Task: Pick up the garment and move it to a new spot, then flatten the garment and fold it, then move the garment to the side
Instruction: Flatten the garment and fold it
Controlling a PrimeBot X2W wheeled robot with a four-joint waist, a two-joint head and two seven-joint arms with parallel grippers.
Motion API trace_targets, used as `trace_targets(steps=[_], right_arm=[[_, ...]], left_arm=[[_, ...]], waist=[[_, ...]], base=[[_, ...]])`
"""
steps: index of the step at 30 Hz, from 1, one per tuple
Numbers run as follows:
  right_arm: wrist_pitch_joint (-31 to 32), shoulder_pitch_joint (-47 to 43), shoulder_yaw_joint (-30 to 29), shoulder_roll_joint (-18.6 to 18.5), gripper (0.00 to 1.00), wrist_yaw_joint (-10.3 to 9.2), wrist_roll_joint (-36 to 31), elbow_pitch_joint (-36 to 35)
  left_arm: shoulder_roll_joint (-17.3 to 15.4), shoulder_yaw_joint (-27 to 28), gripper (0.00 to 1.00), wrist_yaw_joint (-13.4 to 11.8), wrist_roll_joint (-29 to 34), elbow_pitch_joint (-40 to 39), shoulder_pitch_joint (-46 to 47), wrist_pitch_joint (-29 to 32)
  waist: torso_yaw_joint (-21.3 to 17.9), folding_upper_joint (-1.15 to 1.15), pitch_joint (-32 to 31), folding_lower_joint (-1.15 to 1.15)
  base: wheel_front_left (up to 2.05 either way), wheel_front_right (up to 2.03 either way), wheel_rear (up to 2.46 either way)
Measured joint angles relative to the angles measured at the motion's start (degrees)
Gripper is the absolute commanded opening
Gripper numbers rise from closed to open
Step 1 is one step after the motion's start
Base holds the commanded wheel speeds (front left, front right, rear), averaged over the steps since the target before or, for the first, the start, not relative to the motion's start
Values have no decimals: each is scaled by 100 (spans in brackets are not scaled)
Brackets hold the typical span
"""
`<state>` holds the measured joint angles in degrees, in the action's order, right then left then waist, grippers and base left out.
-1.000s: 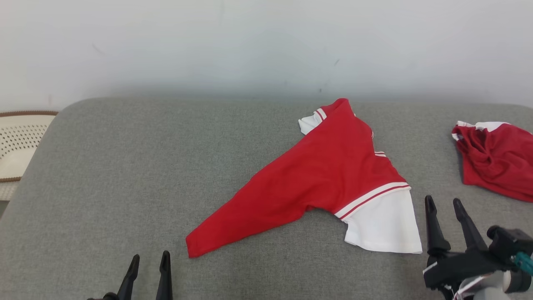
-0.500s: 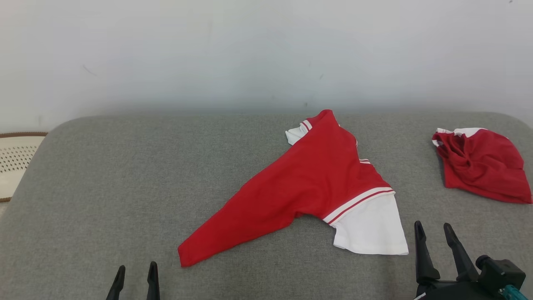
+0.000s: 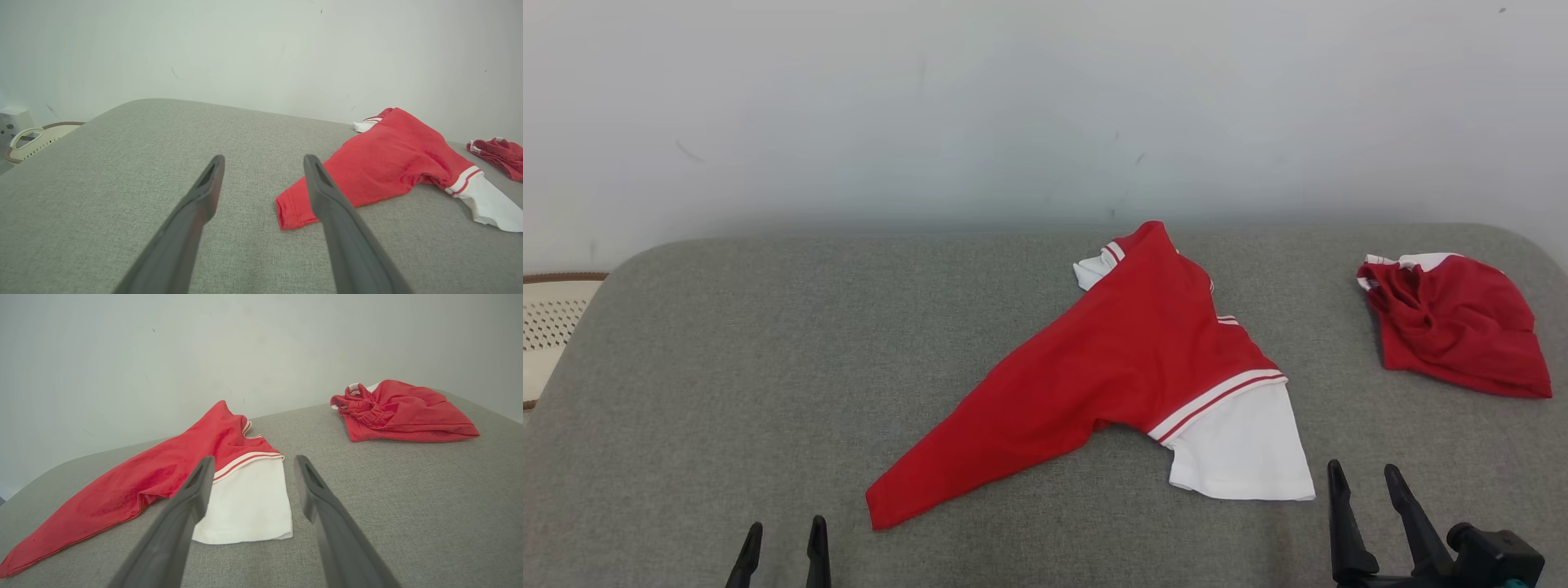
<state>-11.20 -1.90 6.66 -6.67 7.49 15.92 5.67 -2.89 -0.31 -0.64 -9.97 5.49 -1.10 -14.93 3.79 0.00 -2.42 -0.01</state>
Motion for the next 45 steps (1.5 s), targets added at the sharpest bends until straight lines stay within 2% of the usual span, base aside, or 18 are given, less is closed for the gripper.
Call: trace_targets(steps=[17, 45], right_arm=[[55, 1, -13, 44, 100, 0, -43, 5], [10, 13, -25, 44, 100, 0, -57, 93]], left_arm=[[0, 9, 100, -94, 92, -47, -19, 0], [0, -5, 100, -91, 83, -49, -31, 0]], waist=[[-11, 0, 30, 1], [-19, 0, 47, 1]], base=[[0, 0, 0], [0, 0, 0]])
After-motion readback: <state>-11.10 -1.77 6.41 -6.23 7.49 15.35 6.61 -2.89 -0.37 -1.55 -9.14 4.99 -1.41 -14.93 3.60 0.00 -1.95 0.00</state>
